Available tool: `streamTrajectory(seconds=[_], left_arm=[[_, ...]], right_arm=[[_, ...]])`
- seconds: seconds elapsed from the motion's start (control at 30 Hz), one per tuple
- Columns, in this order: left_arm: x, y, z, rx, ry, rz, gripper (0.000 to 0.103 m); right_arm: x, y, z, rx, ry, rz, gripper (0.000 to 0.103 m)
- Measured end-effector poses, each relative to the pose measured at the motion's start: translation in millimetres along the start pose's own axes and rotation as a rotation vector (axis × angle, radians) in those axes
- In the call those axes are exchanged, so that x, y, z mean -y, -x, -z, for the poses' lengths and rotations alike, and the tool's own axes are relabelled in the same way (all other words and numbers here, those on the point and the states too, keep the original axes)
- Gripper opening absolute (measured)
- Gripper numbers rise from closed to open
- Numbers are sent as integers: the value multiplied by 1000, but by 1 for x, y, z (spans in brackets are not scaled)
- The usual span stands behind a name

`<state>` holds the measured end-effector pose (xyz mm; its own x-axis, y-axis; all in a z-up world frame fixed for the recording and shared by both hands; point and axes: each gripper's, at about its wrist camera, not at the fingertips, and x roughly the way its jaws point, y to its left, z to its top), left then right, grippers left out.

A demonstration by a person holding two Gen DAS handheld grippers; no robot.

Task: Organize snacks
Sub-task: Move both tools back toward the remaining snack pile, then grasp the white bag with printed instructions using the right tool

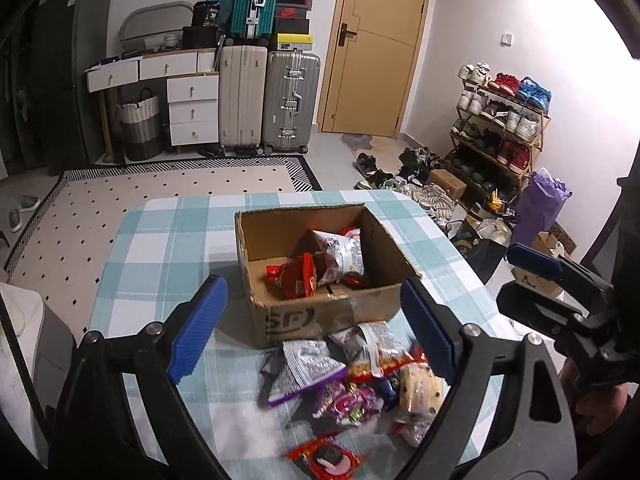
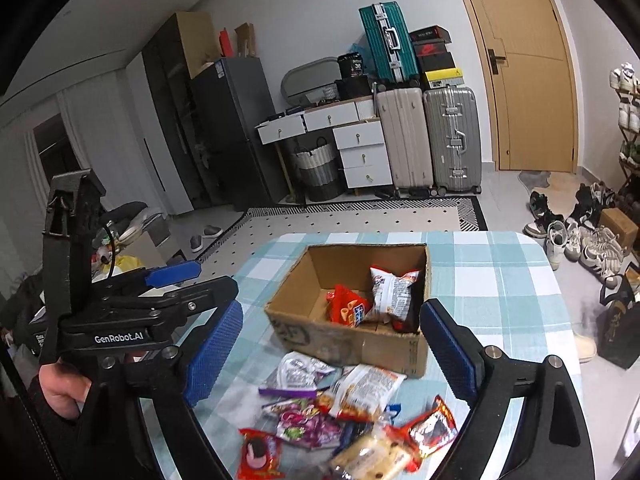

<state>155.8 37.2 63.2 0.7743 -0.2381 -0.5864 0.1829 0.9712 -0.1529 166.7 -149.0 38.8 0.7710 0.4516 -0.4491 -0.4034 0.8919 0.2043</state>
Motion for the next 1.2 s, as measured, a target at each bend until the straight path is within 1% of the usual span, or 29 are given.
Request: streamTrajectory(seconds=[0.13,0.2,0.27,0.33,0.47,0.6,0.73,0.9,1.0,1.2], left_arm=[[7,16,14,12,3,-7,93],[8,29,21,45,21,-17,94],[8,43,26,70,35,-26,102],[8,56,32,84,41,-43,102],[10,76,46,100,29,-47,102],[9,88,67,77,33,-50,102],[7,88,87,54,52,-50,102],[2,87,113,23,64,-74,102],[-2,83,122,16,75,-83,102],[-11,67,142,-28,107,-82,102]], right_arm=[[-9,18,11,6,14,8,92],[-14,26,17,10,24,31,93],[-17,32,21,12,27,40,97],[-20,40,26,17,29,41,98],[-24,52,36,23,28,45,99],[-26,62,50,30,32,59,101],[-26,68,69,20,26,72,101],[-21,68,96,-3,1,84,101],[-17,63,114,-31,-15,83,101],[-13,46,142,-103,-16,90,101]])
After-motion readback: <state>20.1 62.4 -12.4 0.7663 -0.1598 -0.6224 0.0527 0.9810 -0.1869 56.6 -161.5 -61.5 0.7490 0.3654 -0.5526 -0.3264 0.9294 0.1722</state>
